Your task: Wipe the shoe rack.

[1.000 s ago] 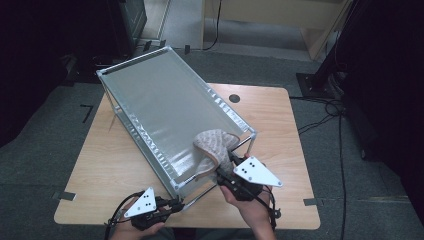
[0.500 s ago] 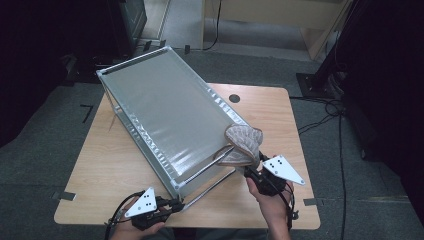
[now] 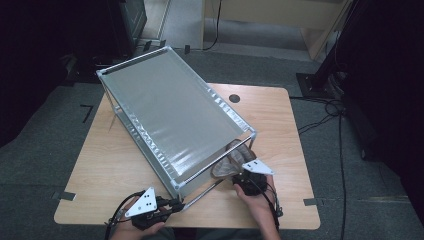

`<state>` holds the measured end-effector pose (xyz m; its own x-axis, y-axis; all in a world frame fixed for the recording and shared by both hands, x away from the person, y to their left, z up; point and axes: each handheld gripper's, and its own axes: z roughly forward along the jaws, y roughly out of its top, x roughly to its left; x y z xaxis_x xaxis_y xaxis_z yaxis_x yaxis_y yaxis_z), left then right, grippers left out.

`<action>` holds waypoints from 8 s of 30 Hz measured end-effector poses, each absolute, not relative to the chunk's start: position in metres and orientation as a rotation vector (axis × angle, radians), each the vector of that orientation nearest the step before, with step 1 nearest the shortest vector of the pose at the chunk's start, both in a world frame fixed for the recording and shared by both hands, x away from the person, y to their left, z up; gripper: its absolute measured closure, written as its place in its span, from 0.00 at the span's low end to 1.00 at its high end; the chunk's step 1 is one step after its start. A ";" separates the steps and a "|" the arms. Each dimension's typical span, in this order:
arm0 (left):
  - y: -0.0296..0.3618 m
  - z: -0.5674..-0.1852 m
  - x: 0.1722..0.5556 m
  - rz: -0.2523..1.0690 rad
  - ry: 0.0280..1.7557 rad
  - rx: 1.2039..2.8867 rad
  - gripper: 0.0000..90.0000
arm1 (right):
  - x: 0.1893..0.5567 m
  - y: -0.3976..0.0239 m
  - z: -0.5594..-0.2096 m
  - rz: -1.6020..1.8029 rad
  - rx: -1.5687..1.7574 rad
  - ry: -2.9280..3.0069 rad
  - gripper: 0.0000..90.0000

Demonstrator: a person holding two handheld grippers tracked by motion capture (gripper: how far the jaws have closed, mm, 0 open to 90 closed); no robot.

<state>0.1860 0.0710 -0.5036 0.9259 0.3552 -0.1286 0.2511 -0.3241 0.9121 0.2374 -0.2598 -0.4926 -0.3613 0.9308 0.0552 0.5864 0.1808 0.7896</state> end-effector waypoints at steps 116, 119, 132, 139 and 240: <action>0.076 -0.486 0.179 0.132 0.472 1.751 0.90 | 0.263 -0.257 -0.516 1.010 1.515 1.898 0.59; 0.076 -0.486 0.180 0.131 0.471 1.752 0.90 | 0.257 -0.244 -0.517 0.991 1.476 1.947 0.61; 0.075 -0.486 0.178 0.154 0.474 1.755 0.90 | 0.216 -0.170 -0.514 1.184 1.053 2.412 0.62; 0.076 -0.486 0.178 0.149 0.470 1.755 0.90 | 0.222 -0.181 -0.513 1.136 1.064 2.381 0.62; 0.075 -0.487 0.187 0.147 0.490 1.764 0.87 | 0.210 -0.375 -0.454 1.079 1.512 1.488 0.36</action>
<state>0.1874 0.0752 -0.4870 0.9021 0.4006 -0.1604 0.2464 -0.1730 0.9536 0.2096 -0.3748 -0.4537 -0.0280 0.9975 0.0649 0.3715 -0.0499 0.9271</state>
